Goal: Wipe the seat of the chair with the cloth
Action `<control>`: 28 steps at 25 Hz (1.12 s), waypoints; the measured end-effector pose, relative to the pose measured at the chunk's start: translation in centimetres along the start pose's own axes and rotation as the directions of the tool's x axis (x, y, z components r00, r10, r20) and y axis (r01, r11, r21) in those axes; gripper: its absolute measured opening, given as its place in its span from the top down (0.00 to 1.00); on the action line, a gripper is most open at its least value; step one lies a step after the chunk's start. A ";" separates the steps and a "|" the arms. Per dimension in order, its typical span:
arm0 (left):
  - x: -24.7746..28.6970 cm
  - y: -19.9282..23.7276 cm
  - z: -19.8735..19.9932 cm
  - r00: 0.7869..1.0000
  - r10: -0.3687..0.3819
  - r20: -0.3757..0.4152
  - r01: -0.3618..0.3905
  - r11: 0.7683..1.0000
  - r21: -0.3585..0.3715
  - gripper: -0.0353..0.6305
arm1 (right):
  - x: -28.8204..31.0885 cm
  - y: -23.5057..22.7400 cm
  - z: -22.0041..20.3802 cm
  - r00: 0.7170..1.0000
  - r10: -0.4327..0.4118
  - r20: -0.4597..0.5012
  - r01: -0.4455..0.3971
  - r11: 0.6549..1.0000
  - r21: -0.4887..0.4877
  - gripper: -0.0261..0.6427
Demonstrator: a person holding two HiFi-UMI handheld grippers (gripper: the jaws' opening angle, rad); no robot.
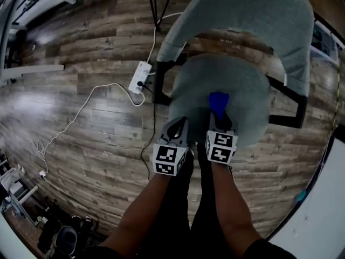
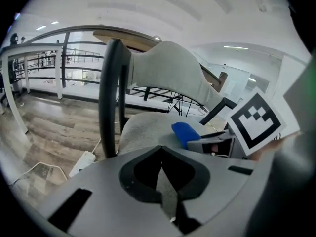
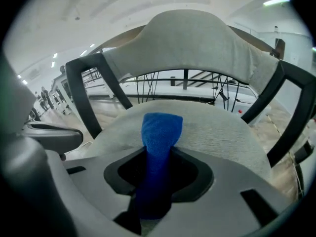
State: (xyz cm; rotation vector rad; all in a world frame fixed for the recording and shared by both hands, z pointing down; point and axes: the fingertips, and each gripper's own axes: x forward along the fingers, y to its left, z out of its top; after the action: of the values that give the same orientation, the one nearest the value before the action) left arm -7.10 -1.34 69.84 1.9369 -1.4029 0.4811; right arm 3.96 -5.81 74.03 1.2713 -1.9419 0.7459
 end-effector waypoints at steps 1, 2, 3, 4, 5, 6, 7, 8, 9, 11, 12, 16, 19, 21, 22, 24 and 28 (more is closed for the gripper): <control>-0.4 0.6 -0.3 1.000 0.012 0.002 -0.012 1.000 -0.007 0.94 | 0.0 0.9 0.1 1.000 0.011 0.001 -0.011 1.000 -0.004 0.77; -0.8 1.1 -0.5 1.000 0.023 0.005 -0.023 1.000 -0.014 0.94 | 0.0 1.7 0.2 1.000 0.025 0.000 -0.025 1.000 -0.009 0.77; -1.2 1.7 -0.7 0.999 0.034 0.007 -0.034 0.999 -0.021 0.94 | 0.0 2.7 0.2 0.999 0.040 -0.004 -0.041 0.999 -0.016 0.77; -1.6 2.2 -0.9 0.999 0.046 0.008 -0.045 0.999 -0.026 0.94 | 0.1 3.8 0.2 0.998 0.056 -0.009 -0.056 0.998 -0.024 0.77; -1.9 2.8 -1.1 0.998 0.057 0.010 -0.057 0.998 -0.032 0.94 | 0.2 4.8 0.3 0.997 0.071 -0.012 -0.072 0.997 -0.032 0.77; -2.3 3.4 -1.3 0.998 0.068 0.011 -0.068 0.997 -0.038 0.94 | 0.3 5.8 0.4 0.996 0.085 -0.013 -0.085 0.996 -0.040 0.77; -2.7 4.0 -1.6 0.997 0.078 0.011 -0.077 0.996 -0.044 0.94 | 0.4 6.8 0.5 0.995 0.097 -0.014 -0.097 0.994 -0.044 0.77; -3.0 4.5 -1.9 0.996 0.086 0.011 -0.086 0.995 -0.050 0.94 | 0.4 7.7 0.6 0.994 0.108 -0.016 -0.109 0.993 -0.047 0.77; -3.4 4.9 -2.2 0.995 0.095 0.010 -0.095 0.994 -0.050 0.94 | 0.5 8.7 0.6 0.993 0.120 -0.020 -0.120 0.992 -0.047 0.77; -4.3 5.8 -2.6 0.993 0.116 0.007 -0.116 0.993 -0.025 0.94 | 0.5 10.7 0.6 0.989 0.143 -0.032 -0.144 0.989 -0.037 0.77; -4.6 6.1 -2.8 0.992 0.126 0.008 -0.126 0.992 -0.003 0.94 | 0.4 11.5 0.7 0.988 0.153 -0.036 -0.154 0.988 -0.025 0.77; -5.4 6.9 -3.2 0.990 0.142 0.017 -0.142 0.989 0.030 0.94 | 0.5 14.1 0.5 0.984 0.172 -0.049 -0.172 0.985 0.017 0.77; -6.0 7.8 -3.6 0.988 0.157 0.016 -0.157 0.988 0.008 0.94 | 1.1 15.4 -0.4 0.981 0.179 -0.069 -0.177 0.984 0.029 0.76; -6.1 8.2 -3.7 0.987 0.157 0.017 -0.157 0.988 -0.004 0.94 | 1.6 15.3 -0.9 0.983 0.169 -0.076 -0.167 0.985 0.042 0.77; -6.2 8.4 -3.7 0.988 0.155 0.020 -0.155 0.988 -0.011 0.94 | 1.7 15.1 -1.0 0.984 0.164 -0.076 -0.161 0.986 0.046 0.77; -6.3 8.7 -3.5 0.988 0.151 0.032 -0.150 0.988 -0.023 0.94 | 1.8 14.8 -1.1 0.985 0.157 -0.073 -0.154 0.987 0.045 0.77; -5.5 8.4 -2.8 0.991 0.127 0.041 -0.127 0.992 -0.011 0.94 | 1.7 13.6 -1.2 0.988 0.142 -0.057 -0.139 0.989 0.041 0.77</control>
State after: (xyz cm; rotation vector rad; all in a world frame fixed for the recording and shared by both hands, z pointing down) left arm -16.58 2.85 70.87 1.8685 -1.5592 0.4954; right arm -8.87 -0.98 74.78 1.1293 -1.9924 0.8844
